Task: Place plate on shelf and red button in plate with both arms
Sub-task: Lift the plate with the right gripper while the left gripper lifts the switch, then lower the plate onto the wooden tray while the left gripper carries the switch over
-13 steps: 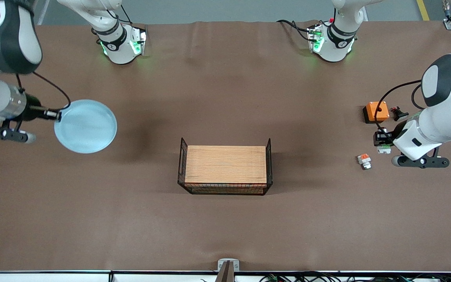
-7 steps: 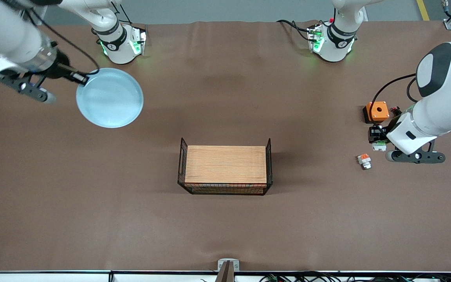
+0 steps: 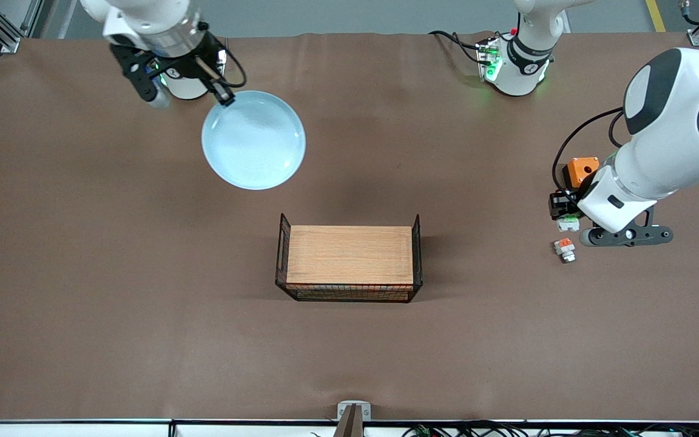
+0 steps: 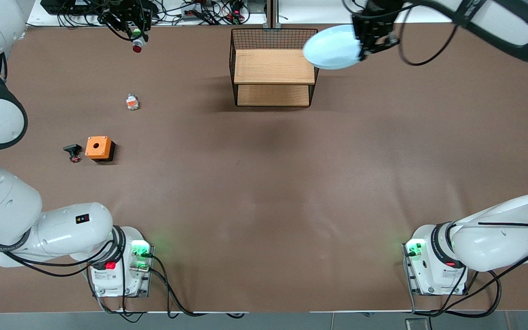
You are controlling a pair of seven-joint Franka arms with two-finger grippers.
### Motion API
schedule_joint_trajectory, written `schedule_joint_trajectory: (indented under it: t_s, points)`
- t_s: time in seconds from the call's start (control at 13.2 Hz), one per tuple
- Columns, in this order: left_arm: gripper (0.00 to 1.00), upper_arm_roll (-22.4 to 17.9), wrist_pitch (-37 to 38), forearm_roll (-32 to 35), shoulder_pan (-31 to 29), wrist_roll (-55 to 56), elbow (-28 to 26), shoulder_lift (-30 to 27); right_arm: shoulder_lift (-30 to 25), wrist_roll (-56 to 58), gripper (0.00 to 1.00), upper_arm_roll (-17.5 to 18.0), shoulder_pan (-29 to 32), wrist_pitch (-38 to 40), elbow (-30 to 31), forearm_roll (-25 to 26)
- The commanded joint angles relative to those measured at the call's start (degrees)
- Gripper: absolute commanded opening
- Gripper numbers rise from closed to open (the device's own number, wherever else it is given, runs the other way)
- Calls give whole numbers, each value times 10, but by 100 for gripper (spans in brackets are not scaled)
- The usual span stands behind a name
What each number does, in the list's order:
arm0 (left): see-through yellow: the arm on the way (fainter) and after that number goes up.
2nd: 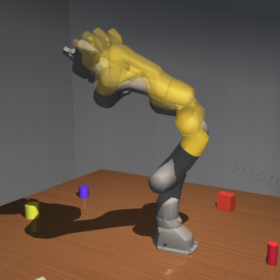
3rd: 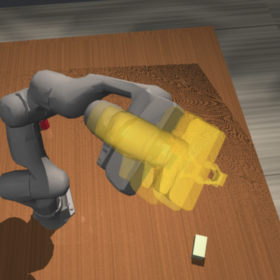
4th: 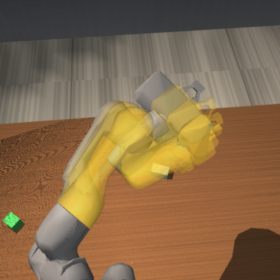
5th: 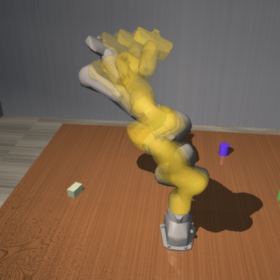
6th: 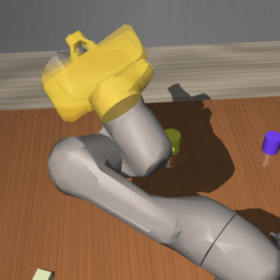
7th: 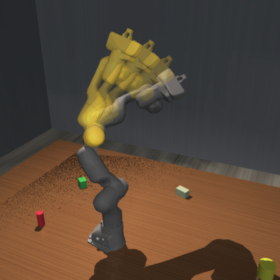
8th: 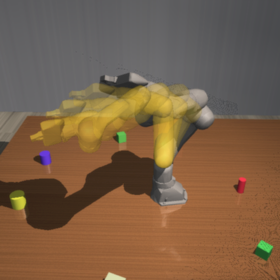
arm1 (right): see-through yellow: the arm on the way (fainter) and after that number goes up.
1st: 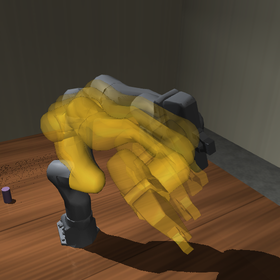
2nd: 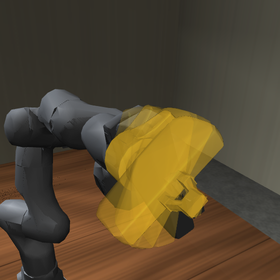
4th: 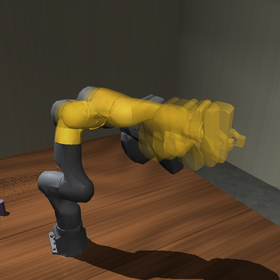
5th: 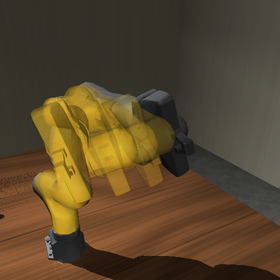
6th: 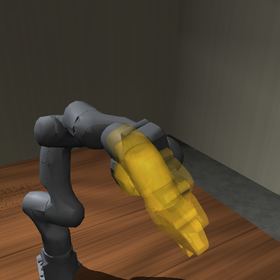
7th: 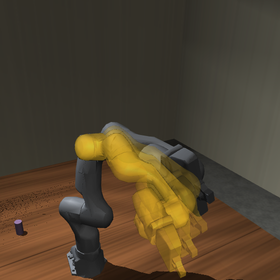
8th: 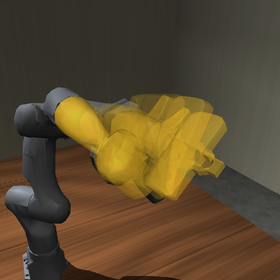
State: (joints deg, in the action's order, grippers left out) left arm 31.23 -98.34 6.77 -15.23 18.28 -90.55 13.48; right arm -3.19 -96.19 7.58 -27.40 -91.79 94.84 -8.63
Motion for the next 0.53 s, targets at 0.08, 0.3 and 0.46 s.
schedule_joint_trajectory:
  t_s: [0.08, 0.3, 0.46]
  points:
    - [0, 37, 18, 0, -1, 81, 20, 0, 91, -178, 0, -9, -53, -67, -57, -17]
    - [0, 45, 18, -7, 16, 132, 41, 11, 165, -229, 0, -10, -81, -99, -106, -13]
    - [0, 45, 17, -9, 28, 161, 46, 19, 192, -247, 0, -10, -85, -144, -112, -11]
